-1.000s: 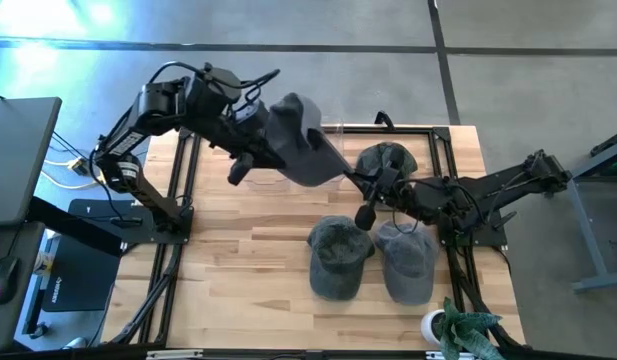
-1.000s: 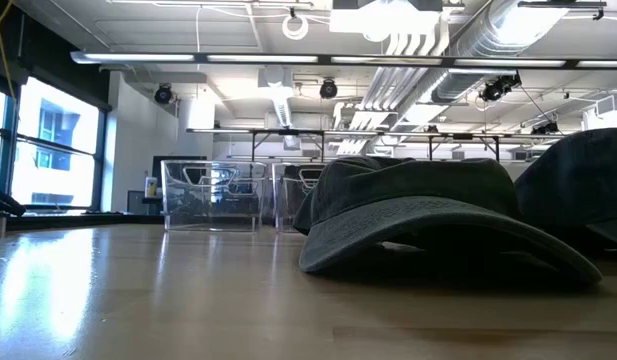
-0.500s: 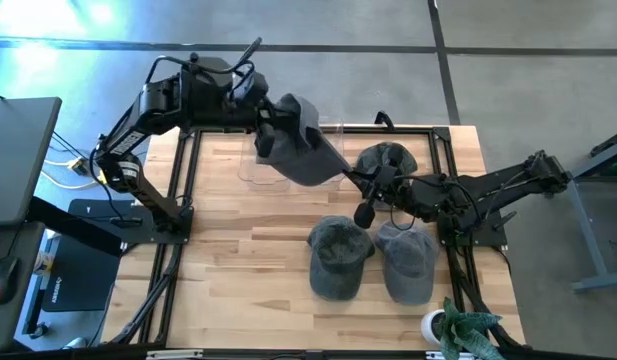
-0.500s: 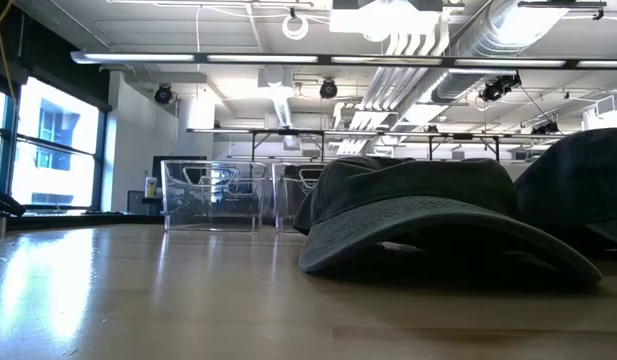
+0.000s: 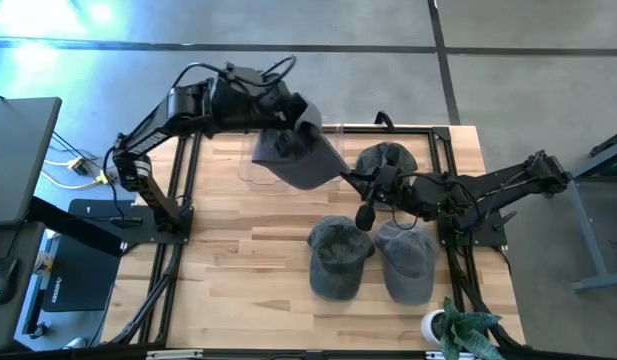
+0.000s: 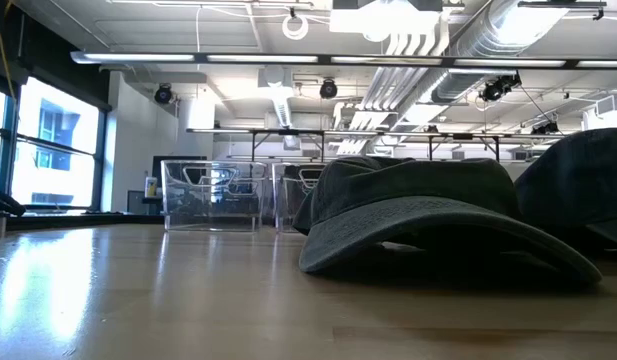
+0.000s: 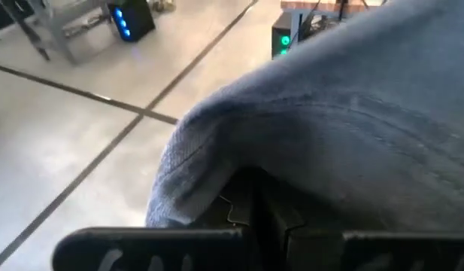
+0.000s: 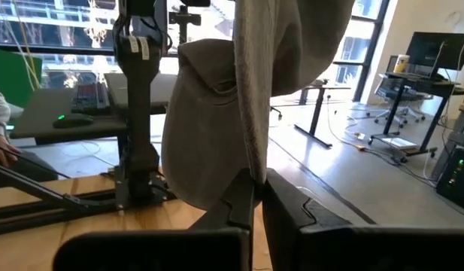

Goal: Pick & Place hat
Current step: Put the left gray cap into the left transparent bin

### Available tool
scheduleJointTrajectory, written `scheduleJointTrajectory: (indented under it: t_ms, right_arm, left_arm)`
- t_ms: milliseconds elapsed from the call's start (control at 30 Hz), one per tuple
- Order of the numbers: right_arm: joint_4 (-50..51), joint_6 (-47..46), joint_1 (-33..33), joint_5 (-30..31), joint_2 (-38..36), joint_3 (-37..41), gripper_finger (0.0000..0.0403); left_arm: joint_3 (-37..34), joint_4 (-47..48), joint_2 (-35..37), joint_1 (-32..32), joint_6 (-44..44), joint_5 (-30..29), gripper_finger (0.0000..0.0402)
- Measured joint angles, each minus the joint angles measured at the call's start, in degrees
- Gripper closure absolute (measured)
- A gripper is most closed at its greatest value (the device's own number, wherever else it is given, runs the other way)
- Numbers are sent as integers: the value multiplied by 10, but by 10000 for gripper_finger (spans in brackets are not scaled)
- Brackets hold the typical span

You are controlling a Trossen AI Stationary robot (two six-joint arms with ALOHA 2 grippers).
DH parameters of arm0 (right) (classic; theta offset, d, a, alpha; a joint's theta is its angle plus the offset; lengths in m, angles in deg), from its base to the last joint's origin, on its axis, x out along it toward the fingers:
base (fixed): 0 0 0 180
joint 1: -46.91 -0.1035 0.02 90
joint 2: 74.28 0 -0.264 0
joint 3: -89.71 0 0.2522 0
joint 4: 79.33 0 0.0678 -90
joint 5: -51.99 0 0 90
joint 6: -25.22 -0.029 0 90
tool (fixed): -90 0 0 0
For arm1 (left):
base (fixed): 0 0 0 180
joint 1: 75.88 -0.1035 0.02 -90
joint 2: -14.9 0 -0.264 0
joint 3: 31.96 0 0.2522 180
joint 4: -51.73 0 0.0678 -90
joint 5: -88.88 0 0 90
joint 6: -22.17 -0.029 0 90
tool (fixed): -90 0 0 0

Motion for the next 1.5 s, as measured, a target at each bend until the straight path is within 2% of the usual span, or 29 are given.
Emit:
scheduleJointTrajectory:
  t_ms: [100,300,400,567,667,733,900,1067,1233,1500]
  right_arm:
    - [1,0,0,0,0,0,395]
    - [8,2,0,0,0,0,398]
    - [9,2,0,5,0,0,395]
    - [10,2,0,7,0,0,397]
    - [10,2,0,7,0,0,395]
    - [10,2,0,8,0,0,394]
    - [9,0,1,4,0,0,398]
    - [10,-4,1,3,0,0,394]
    - [9,-4,0,1,0,-1,397]
    - [15,-4,0,-3,0,-1,396]
  left_arm:
    - [-1,1,-3,0,2,46,400]
    - [0,2,31,0,31,180,394]
    - [-1,4,42,0,37,200,372]
    - [-1,1,55,-1,69,192,310]
    - [-1,9,63,0,80,183,286]
    - [-1,16,63,0,82,130,282]
    - [-1,41,46,-8,68,-45,280]
    - [-3,40,32,-14,43,-94,280]
    - [-2,1,38,-10,48,-86,280]
    - [0,20,68,-8,86,12,280]
